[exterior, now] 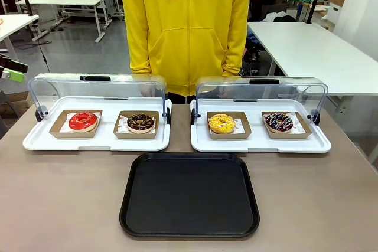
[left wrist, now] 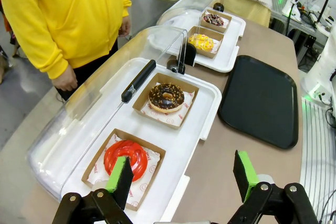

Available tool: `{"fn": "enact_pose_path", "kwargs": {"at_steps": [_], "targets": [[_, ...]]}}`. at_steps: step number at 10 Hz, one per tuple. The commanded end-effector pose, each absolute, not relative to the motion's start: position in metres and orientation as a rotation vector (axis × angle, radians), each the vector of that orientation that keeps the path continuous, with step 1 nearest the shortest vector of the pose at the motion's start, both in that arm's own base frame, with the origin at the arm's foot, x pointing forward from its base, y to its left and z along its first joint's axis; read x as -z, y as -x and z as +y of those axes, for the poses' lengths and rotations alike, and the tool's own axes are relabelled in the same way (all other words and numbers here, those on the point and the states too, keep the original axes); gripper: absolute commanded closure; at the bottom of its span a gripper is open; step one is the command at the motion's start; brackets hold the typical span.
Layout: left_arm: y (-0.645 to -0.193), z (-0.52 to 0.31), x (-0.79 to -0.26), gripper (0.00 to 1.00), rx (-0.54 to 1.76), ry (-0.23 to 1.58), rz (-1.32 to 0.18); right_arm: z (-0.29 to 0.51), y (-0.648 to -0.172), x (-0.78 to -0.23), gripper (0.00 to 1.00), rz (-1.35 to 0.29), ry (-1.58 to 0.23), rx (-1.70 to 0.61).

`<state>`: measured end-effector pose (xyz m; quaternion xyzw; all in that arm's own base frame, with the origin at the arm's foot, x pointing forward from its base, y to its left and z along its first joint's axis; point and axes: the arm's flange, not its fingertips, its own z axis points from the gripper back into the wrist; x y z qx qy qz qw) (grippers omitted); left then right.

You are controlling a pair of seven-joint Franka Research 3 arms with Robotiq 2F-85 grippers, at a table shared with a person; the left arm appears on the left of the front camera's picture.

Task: Move the second donut from the left to the tray.
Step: Pick up the Paper togo box containing the Donut indicated by the person and place it on the Handle tray.

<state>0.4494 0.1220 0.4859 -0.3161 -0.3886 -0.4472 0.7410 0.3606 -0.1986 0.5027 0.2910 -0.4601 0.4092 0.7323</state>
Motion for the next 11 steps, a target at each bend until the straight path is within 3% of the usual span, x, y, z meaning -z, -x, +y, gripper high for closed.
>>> {"fn": "enact_pose_path", "kwargs": {"at_steps": [1,11], "targets": [[-0.4483,0.1214,-0.4873,0.0,0.986,0.691,-0.843,-0.1987,-0.3627,-0.5042,0.0,-1.034,-0.646,-0.902],[-0.4483,0.1214,-0.4873,0.0,0.986,0.691,-0.843,-0.1987,-0.3627,-0.5042,0.0,-1.034,-0.646,-0.902]]}}
